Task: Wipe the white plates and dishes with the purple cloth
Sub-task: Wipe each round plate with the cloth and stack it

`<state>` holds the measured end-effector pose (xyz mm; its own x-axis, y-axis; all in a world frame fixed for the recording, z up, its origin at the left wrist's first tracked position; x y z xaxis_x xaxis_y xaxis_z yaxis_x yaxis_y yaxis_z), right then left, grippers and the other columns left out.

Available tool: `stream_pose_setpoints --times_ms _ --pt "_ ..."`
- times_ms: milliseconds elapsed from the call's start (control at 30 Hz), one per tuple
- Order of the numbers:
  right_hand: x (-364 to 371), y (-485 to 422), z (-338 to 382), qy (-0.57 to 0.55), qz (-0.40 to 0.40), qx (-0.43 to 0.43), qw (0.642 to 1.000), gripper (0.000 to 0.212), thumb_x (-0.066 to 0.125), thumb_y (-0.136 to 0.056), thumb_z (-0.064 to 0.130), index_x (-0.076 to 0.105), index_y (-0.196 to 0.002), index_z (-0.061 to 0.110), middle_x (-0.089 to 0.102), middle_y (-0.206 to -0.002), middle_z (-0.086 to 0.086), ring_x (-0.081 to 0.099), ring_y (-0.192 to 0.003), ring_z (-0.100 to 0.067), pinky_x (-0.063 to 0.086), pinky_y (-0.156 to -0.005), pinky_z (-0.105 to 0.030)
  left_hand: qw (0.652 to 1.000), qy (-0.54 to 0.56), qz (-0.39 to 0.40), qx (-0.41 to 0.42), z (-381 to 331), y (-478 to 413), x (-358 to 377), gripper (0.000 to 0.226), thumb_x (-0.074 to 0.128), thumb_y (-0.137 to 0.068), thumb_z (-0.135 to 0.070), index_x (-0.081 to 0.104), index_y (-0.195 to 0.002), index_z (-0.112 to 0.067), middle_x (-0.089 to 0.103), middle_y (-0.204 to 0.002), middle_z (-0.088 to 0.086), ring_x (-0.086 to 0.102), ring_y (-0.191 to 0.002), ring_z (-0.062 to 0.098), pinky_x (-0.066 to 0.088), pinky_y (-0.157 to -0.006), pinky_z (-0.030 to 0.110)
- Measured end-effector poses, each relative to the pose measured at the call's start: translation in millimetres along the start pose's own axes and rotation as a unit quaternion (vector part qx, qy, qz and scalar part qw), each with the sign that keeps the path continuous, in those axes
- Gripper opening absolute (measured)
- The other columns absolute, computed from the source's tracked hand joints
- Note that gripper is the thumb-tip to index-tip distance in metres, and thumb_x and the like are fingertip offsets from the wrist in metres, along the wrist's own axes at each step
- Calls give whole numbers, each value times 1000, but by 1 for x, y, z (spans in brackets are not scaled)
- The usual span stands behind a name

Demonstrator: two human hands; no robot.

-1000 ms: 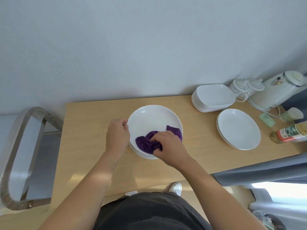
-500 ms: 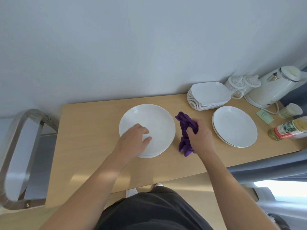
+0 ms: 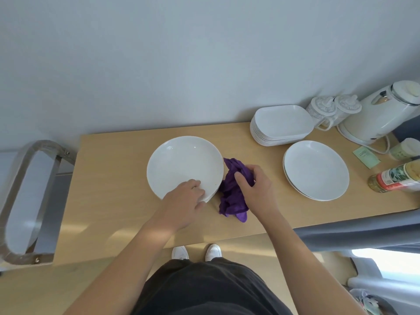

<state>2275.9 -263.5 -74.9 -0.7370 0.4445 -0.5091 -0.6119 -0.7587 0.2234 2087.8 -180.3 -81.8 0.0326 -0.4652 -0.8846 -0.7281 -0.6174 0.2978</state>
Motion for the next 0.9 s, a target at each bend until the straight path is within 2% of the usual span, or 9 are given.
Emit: stream_pose_setpoints --times_ms 100,167,333,433,633,700,767,833,900 --pt "2 3 -5 -61 5 12 998 27 64 -95 36 56 -121 29 67 -98 12 65 -91 -10 56 -81 -33 999 -4 -46 -14 -6 6 6 30 44 -103 -24 62 -126 -17 48 -145 -4 49 -128 16 50 -93 32" --pt "4 4 -6 -77 8 6 997 27 64 -95 36 55 -120 32 67 -99 12 65 -92 -9 57 -84 -37 997 -1 -73 -24 -11 8 9 31 44 -103 -21 62 -128 -16 52 -143 -3 53 -127 17 50 -94 32" --pt "5 10 -9 -89 19 4 996 25 64 -96 37 56 -119 33 67 -102 17 64 -95 -3 55 -89 -35 991 37 -101 -79 -12 13 16 36 43 -105 -20 55 -139 -21 46 -151 -8 46 -136 13 39 -106 27" --pt "-1 13 -11 -93 15 2 996 27 64 -96 37 58 -121 30 68 -103 16 64 -95 -3 55 -90 -34 993 7 -84 -83 -14 16 20 45 43 -104 -12 43 -148 -23 35 -157 -10 40 -140 11 38 -108 27" --pt "1 17 -5 -116 12 -15 993 24 62 -97 34 61 -121 28 69 -107 16 63 -97 2 48 -82 -17 994 -16 -83 -74 -16 15 11 46 46 -100 -6 49 -143 -21 41 -154 -9 57 -125 23 49 -99 35" --pt "2 19 2 -131 6 -30 991 23 61 -98 31 62 -121 27 69 -107 18 62 -99 4 46 -80 -10 991 0 -125 -57 -20 18 4 42 52 -96 -4 58 -136 -17 55 -143 -5 64 -114 27 54 -90 39" --pt "4 20 13 -149 -3 -40 988 23 59 -100 30 63 -122 26 68 -109 20 62 -101 5 45 -81 -7 984 12 -178 -22 -24 21 -6 32 61 -90 -2 69 -119 -12 72 -116 2 71 -90 32 57 -71 38" --pt "5 18 25 -174 -17 -44 984 24 56 -102 29 62 -125 25 68 -112 19 61 -104 4 46 -85 -9 971 26 -237 10 -25 23 -15 18 60 -92 -9 73 -104 -10 74 -93 3 70 -72 29 57 -59 38" --pt "7 16 41 -196 -32 -57 978 25 50 -104 29 62 -126 23 67 -115 20 60 -108 5 45 -90 -13 959 68 -275 29 -25 25 -30 24 51 -96 -18 73 -97 -9 72 -83 1 67 -68 26 55 -57 39"
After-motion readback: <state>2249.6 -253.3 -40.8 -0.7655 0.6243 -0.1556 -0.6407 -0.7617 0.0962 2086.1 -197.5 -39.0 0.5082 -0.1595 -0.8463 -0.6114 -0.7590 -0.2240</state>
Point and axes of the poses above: each hand's wrist, its own y-axis away from the middle knuckle, its own x-axis out of the palm, z = x × y, the point moved 4 cm from there along -y, towards the middle knuckle
